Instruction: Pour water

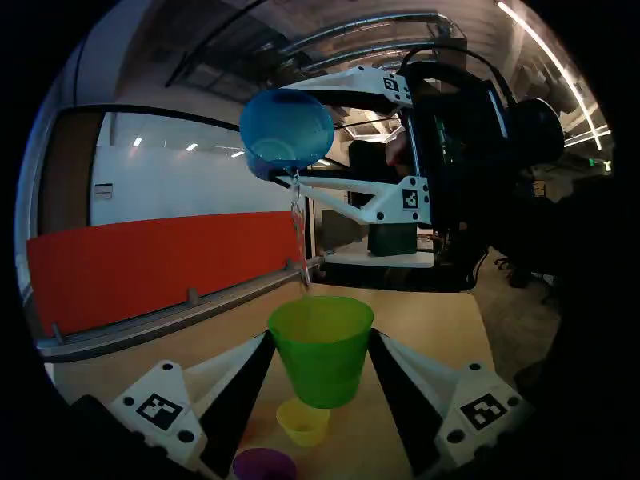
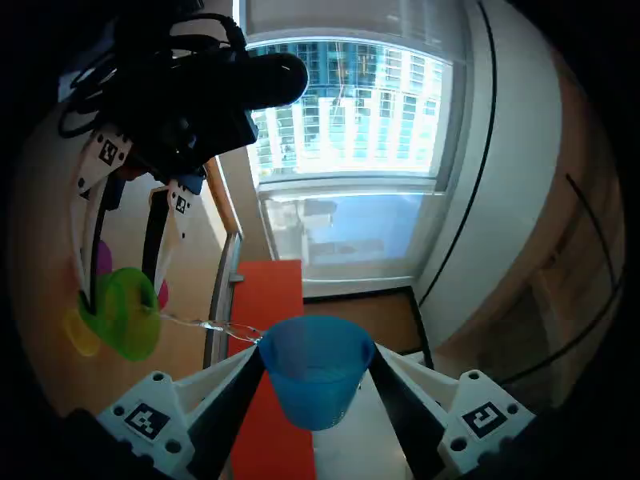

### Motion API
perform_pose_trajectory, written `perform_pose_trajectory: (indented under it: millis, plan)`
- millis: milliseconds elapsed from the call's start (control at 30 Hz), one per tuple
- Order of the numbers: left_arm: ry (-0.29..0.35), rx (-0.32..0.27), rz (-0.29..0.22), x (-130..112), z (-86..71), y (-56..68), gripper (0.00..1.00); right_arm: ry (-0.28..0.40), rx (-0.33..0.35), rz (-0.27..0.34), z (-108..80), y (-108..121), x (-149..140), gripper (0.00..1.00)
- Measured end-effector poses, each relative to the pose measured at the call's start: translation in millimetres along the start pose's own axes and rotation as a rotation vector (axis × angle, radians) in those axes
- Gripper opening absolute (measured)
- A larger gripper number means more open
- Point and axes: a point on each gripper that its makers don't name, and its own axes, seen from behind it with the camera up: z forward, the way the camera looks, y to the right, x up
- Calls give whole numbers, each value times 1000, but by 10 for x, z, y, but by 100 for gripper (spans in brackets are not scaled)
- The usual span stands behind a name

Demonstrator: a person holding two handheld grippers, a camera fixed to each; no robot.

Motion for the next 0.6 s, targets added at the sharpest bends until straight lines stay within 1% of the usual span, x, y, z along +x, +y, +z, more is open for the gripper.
perform_pose_trajectory:
  millis: [600]
  plan:
    - [8,-2,-6,40,5,28,84,7,-6,-120,0,37,115,91]
